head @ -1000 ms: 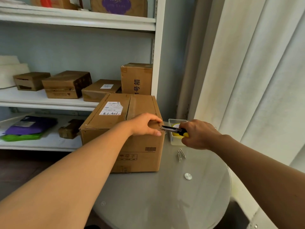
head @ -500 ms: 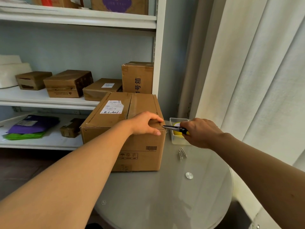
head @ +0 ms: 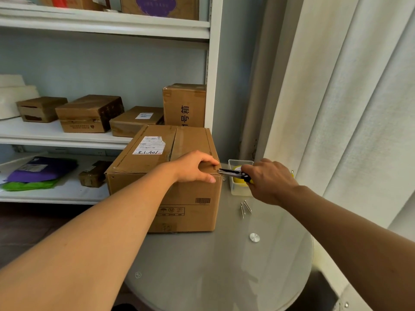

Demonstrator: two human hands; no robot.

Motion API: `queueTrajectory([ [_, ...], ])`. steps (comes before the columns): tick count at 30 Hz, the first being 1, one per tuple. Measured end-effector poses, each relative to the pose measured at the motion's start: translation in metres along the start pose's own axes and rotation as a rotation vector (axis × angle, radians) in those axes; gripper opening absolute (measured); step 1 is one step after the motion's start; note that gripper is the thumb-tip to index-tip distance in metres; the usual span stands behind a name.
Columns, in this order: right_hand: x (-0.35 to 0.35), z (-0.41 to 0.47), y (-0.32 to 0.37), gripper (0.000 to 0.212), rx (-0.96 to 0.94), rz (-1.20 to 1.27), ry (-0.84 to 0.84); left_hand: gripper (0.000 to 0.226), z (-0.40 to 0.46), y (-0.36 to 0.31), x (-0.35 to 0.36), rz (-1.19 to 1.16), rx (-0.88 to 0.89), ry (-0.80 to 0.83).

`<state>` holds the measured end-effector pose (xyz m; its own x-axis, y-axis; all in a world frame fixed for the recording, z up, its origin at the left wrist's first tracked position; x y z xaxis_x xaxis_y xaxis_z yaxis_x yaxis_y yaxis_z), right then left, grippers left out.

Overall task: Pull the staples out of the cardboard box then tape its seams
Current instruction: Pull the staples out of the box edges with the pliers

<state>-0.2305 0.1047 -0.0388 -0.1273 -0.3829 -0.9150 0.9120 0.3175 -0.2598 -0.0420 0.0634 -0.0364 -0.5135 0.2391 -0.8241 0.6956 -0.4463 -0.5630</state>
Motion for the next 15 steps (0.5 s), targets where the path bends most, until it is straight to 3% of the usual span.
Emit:
queueTrajectory([
  [5,-0.011,0.007,0.002,0.027,-0.016,-0.037,0.07,0.054,0.0,-0.001,-0.001,-0.002,0.007,-0.005],
  [9,-0.004,-0.003,0.01,0.032,0.123,0.152,0.156,0.053,0.001,0.0,-0.001,0.002,0.013,-0.007],
  [15,-0.006,-0.007,0.009,0.033,0.098,0.138,0.103,0.053,0.001,0.001,0.001,-0.023,0.008,-0.005],
])
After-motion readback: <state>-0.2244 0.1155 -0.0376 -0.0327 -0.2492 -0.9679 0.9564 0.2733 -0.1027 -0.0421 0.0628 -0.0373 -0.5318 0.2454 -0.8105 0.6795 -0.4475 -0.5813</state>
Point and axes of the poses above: each hand's wrist, its own z-axis towards the middle knuckle, its own x-axis out of the palm, y = z × x, the point moved 3 cm from there along z, towards the middle knuckle, and after that the axes turned 1 degree about -z, right-handed, at the moved point
